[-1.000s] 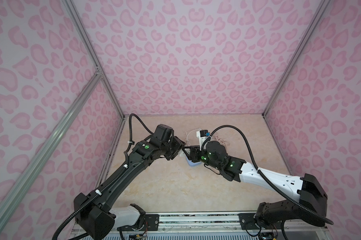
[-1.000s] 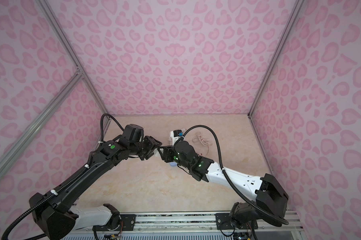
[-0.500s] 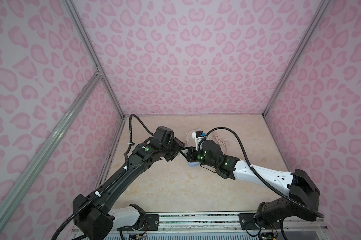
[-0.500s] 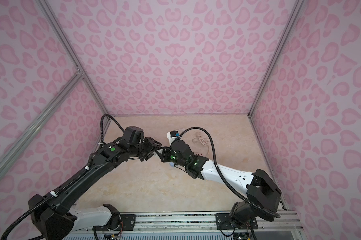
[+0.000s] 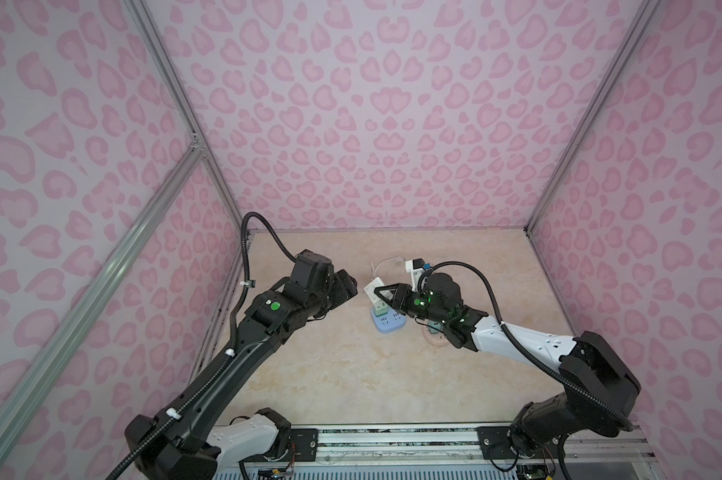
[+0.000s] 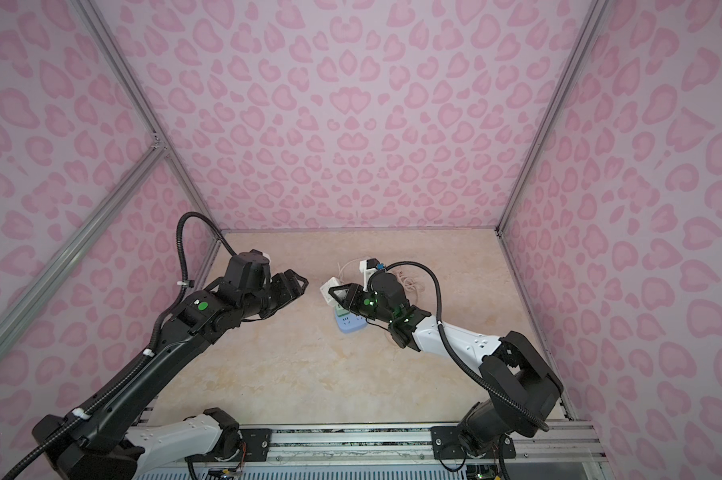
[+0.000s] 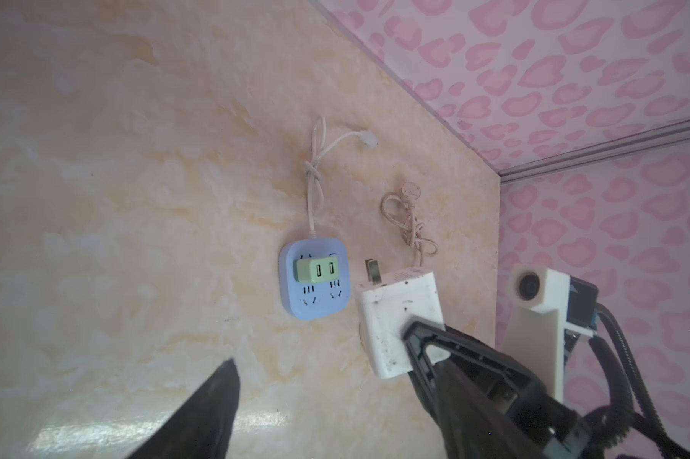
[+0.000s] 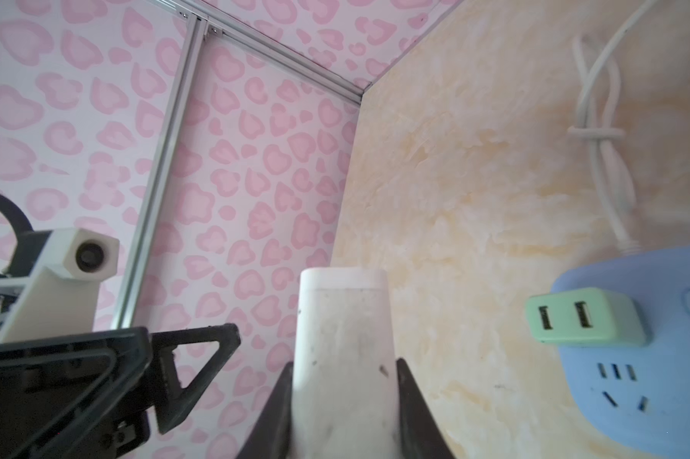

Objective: Insert the plug
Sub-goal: 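Pass the white adapter from the left gripper to the right gripper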

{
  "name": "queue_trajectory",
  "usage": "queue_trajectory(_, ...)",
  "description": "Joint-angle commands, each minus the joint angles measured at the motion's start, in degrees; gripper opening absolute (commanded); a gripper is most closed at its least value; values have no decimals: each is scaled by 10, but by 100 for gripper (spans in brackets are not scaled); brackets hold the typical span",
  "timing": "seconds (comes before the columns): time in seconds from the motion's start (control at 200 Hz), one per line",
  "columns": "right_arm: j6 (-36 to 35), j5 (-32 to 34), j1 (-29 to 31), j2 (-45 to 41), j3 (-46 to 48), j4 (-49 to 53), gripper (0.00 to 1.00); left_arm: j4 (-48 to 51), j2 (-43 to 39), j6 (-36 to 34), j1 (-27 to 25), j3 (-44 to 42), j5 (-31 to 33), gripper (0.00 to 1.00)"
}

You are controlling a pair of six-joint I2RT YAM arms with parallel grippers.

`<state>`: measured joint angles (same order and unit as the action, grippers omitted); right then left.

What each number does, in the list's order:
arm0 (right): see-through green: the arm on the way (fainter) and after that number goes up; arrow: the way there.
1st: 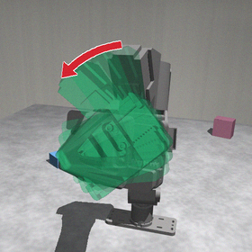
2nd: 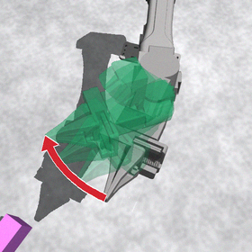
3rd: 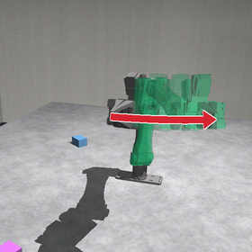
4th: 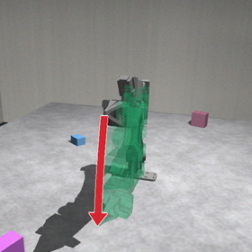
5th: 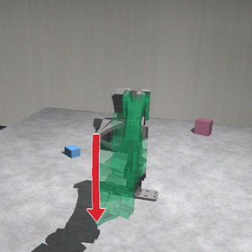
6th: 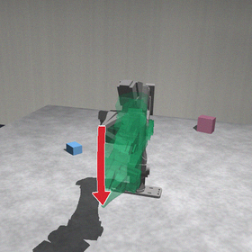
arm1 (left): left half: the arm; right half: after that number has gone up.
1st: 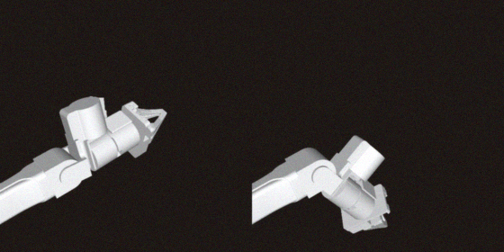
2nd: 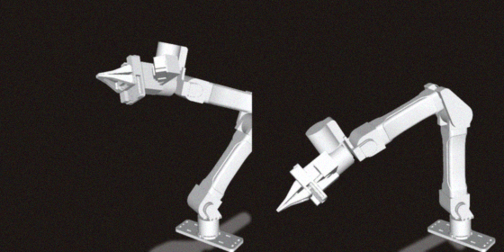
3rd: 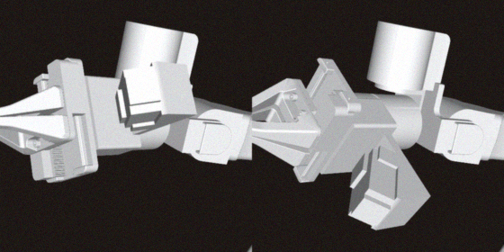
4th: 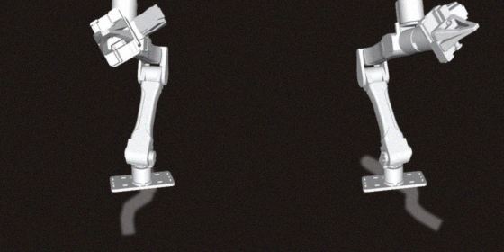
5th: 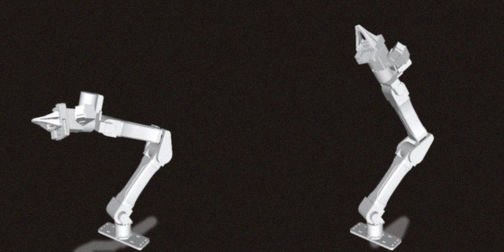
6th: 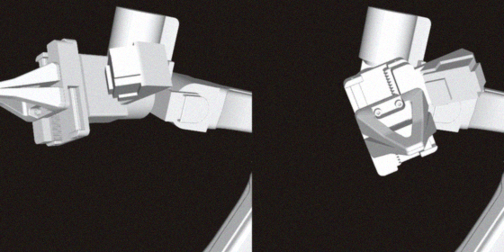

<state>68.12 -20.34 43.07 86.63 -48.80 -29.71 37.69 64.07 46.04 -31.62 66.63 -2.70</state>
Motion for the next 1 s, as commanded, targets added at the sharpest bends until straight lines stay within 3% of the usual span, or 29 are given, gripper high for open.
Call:
queue_trajectory(0.0,140,-139,-38,18,26,-183,0,-94,-42,-69,27,-49,-43,80)
queue_trajectory(0.12,307,-180,-80,53,61,-388,0,-166,-76,-69,43,-85,-128,80)
queue_trajectory(0.255,394,-196,-92,85,56,-498,0,-271,-89,-31,44,-135,-223,79)
queue_trajectory(0.38,418,-219,-83,99,30,-515,0,-367,-76,16,45,-162,-296,77)
queue_trajectory(0.73,418,-231,-47,106,18,-515,0,-380,-49,26,45,-139,-309,77)
queue_trajectory(0.995,413,-228,-17,111,2,-516,0,-403,-30,38,45,-137,-307,64)
